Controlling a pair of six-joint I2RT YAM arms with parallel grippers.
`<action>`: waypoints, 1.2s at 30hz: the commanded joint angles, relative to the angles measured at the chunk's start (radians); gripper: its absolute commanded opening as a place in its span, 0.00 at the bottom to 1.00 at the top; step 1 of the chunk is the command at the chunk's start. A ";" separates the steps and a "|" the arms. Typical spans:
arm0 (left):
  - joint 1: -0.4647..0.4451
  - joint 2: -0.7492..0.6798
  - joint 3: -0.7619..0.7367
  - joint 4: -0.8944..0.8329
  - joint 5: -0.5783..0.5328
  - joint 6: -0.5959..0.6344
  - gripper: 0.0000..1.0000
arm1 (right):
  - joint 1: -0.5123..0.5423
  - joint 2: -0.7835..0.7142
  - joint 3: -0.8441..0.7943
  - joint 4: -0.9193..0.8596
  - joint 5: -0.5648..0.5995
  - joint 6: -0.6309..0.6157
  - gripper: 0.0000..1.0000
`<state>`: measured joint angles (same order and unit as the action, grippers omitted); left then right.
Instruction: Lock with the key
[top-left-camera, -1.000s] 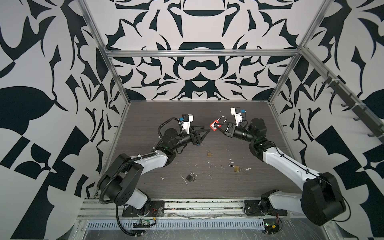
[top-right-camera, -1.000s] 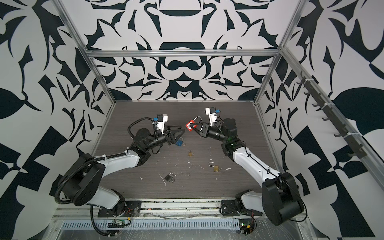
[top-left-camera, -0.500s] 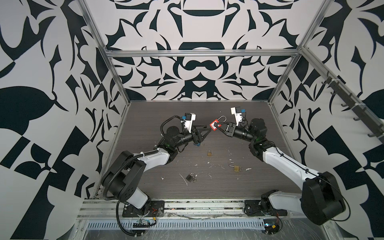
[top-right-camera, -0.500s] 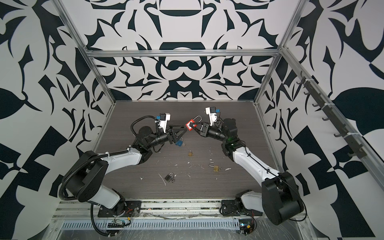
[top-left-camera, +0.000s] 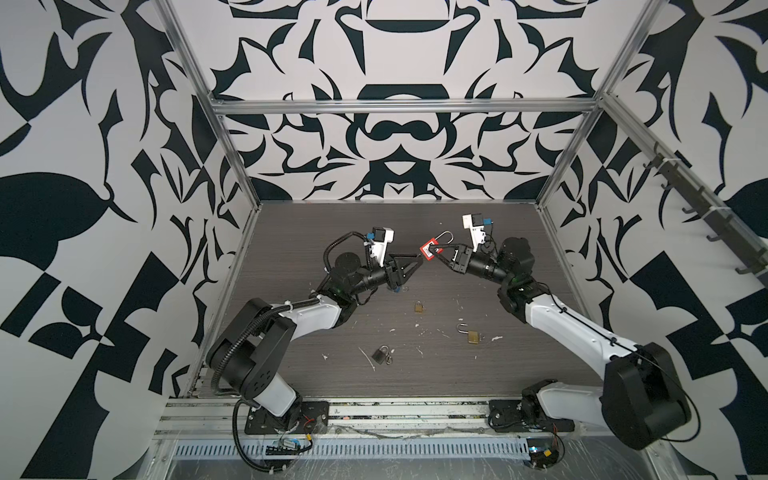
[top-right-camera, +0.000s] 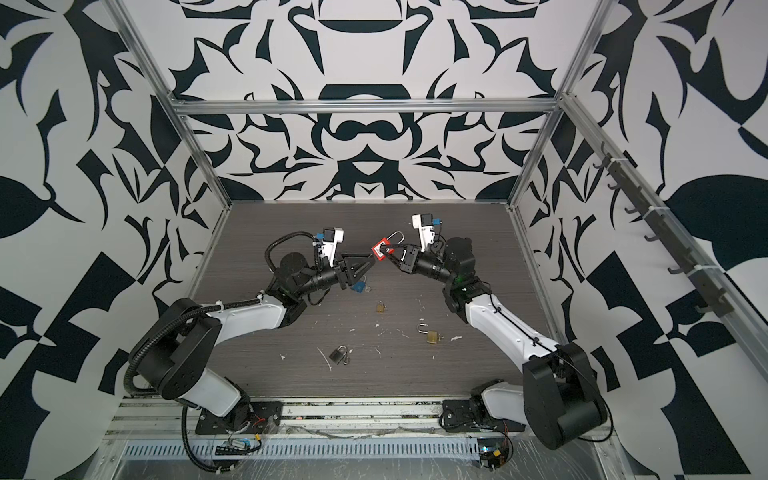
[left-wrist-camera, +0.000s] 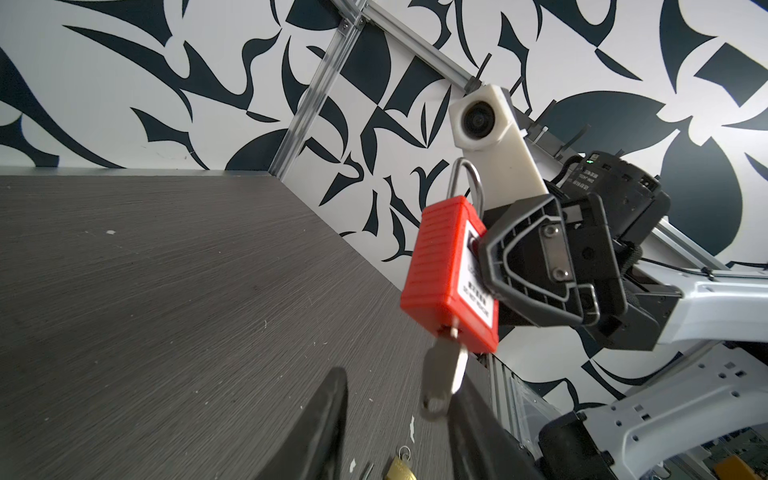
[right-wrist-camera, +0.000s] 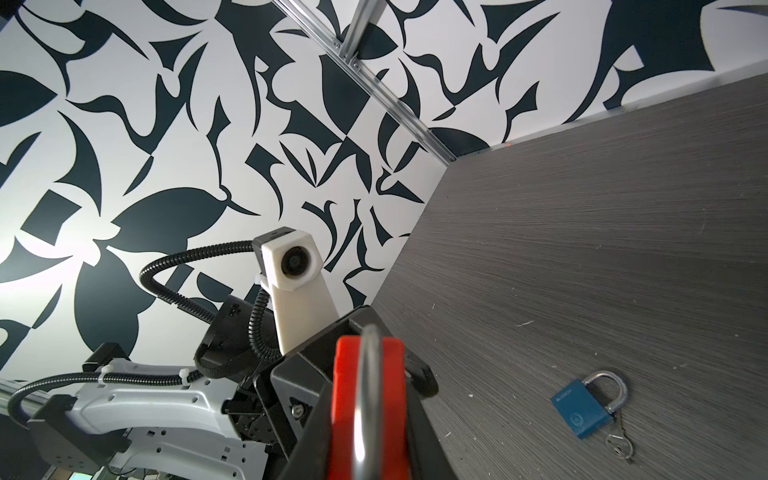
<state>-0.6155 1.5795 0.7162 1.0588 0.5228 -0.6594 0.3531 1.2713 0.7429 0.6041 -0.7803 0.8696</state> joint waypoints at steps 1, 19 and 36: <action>0.003 0.005 0.029 0.024 -0.004 -0.017 0.39 | 0.001 -0.013 0.007 0.086 -0.026 0.005 0.00; 0.003 0.015 0.054 0.061 -0.006 -0.052 0.34 | 0.001 -0.012 -0.008 0.087 -0.033 0.006 0.00; 0.006 -0.002 0.033 0.058 0.012 -0.096 0.00 | 0.003 0.009 -0.037 0.239 -0.047 -0.026 0.00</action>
<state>-0.6182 1.5852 0.7464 1.1110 0.5667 -0.7143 0.3481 1.2812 0.7193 0.6750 -0.7845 0.8883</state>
